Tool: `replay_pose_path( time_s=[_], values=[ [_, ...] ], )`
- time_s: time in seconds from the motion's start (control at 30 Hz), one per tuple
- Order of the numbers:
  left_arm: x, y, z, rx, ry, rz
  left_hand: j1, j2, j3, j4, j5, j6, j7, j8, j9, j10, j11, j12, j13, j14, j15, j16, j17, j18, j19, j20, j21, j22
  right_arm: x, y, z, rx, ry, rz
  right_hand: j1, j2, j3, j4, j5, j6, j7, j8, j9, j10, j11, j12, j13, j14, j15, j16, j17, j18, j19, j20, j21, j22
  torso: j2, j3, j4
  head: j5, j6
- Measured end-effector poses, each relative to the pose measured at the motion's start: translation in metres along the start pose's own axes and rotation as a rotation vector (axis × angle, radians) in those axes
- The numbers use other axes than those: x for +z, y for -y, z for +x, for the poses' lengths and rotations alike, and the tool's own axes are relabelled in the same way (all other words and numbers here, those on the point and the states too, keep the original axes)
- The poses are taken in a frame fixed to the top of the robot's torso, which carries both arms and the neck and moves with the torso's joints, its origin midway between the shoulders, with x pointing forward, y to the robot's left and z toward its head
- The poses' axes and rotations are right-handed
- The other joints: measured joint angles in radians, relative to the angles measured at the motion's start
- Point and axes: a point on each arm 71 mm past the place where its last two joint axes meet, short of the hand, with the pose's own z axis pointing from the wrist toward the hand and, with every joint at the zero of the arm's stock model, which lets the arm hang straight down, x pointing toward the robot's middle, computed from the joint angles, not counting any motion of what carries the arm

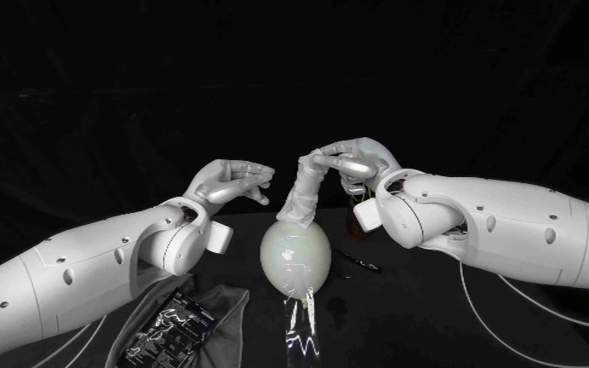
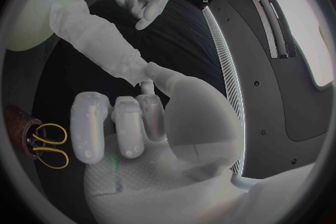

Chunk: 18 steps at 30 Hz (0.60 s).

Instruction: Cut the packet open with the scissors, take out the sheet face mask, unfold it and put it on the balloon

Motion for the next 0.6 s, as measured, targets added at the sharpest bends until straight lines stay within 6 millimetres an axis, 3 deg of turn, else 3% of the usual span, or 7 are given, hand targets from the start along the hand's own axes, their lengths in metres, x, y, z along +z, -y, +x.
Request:
replay_pose_path(
  time_s=[0.07,0.13,0.17,0.23,0.33,0.4,0.6],
  values=[
    [-0.001,0.001,0.008,-0.014,-0.026,-0.013,-0.035,0.011,-0.004,0.044,0.0,0.018,-0.012,0.025,0.018,0.048,-0.022,0.04,0.022,0.163,-0.014,0.13,0.225,-0.001,0.068,-0.03,0.065,0.032,0.0,0.0,0.001,0.0,0.005,0.0,0.0,0.0,0.0,0.0,0.0,0.0,0.0,0.0,0.0,0.0,0.0,0.0,0.0,0.0,0.0,0.0,0.0,0.0,0.0,0.0,0.0,0.0,0.0,0.0,-0.0001,0.001,0.0],
    [-0.001,0.002,0.015,-0.024,-0.048,-0.028,-0.057,0.008,-0.007,0.082,0.0,0.011,-0.02,0.042,0.036,0.073,-0.032,0.074,0.045,0.312,-0.046,0.231,0.45,-0.001,0.122,-0.054,0.134,0.082,0.0,-0.001,0.002,0.0,0.007,-0.001,0.0,0.0,0.0,0.0,0.0,0.0,0.0,0.0,0.0,0.0,0.0,0.0,0.0,0.0,0.0,0.0,0.0,0.0,0.0,0.0,0.0,0.0,0.0,0.0001,-0.0007,0.002,-0.001],
    [-0.001,0.002,0.019,-0.03,-0.062,-0.039,-0.063,0.005,-0.007,0.092,0.0,0.008,-0.023,0.047,0.041,0.081,-0.035,0.084,0.053,0.345,-0.051,0.255,0.511,-0.001,0.139,-0.059,0.164,0.115,-0.001,-0.002,0.003,0.0,0.006,-0.001,0.0,0.0,0.0,0.0,0.0,0.0,0.0,0.0,0.0,0.0,0.0,0.0,0.0,0.0,0.0,0.0,0.0,0.0,-0.001,-0.001,0.0,0.0,-0.001,0.0001,-0.0007,0.002,-0.001],
    [-0.001,0.002,0.026,-0.039,-0.08,-0.054,-0.083,-0.016,-0.021,0.129,0.0,0.001,-0.029,0.065,0.058,0.11,-0.042,0.131,0.084,0.399,-0.059,0.303,0.642,-0.011,0.193,-0.07,0.279,0.266,-0.001,-0.003,0.006,0.001,0.003,-0.003,0.0,0.0,0.0,0.0,0.0,0.0,0.0,0.0,0.0,0.0,0.0,0.0,0.0,0.0,0.0,0.0,0.0,0.0,-0.003,0.0,0.0,0.0,-0.001,0.0001,-0.001,0.003,0.0],
    [0.001,0.002,0.032,-0.049,-0.096,-0.073,-0.093,-0.026,-0.031,0.166,0.0,-0.007,-0.038,0.093,0.084,0.115,-0.047,0.178,0.123,0.414,-0.064,0.329,0.723,-0.027,0.211,-0.077,0.353,0.355,-0.003,-0.004,0.009,0.002,-0.002,-0.004,0.0,0.0,-0.001,-0.001,0.0,0.0,0.0,0.0,0.0,0.0,0.0,0.0,0.0,0.0,0.0,-0.002,0.001,0.0,-0.001,-0.002,0.0,0.0,-0.001,0.0006,-0.001,0.005,0.001],
    [0.002,0.001,0.037,-0.055,-0.103,-0.086,-0.101,-0.034,-0.043,0.192,0.0,-0.013,-0.039,0.11,0.101,0.115,-0.047,0.207,0.155,0.416,-0.066,0.343,0.767,-0.028,0.212,-0.078,0.393,0.405,-0.004,-0.005,0.012,0.003,-0.009,-0.005,0.0,0.0,-0.001,-0.001,0.0,0.0,0.0,0.0,0.0,0.0,0.0,0.0,-0.001,0.0,0.0,-0.003,0.001,0.0,0.001,-0.003,0.0,0.0,-0.001,0.0007,-0.0011,0.005,0.002],
    [0.006,0.0,0.044,-0.07,-0.108,-0.12,-0.096,-0.047,-0.064,0.233,0.0,-0.039,-0.037,0.128,0.128,0.113,-0.049,0.266,0.252,0.416,-0.066,0.355,0.787,-0.034,0.212,-0.078,0.446,0.472,-0.009,-0.008,0.02,0.008,-0.03,-0.008,0.0,0.0,-0.001,-0.001,-0.001,0.0,0.0,0.0,0.0,0.0,0.0,-0.001,-0.001,0.0,0.0,0.001,0.001,0.0,0.0,-0.004,0.0,0.0,0.0,0.0007,-0.0011,0.007,0.004]
  ],
)
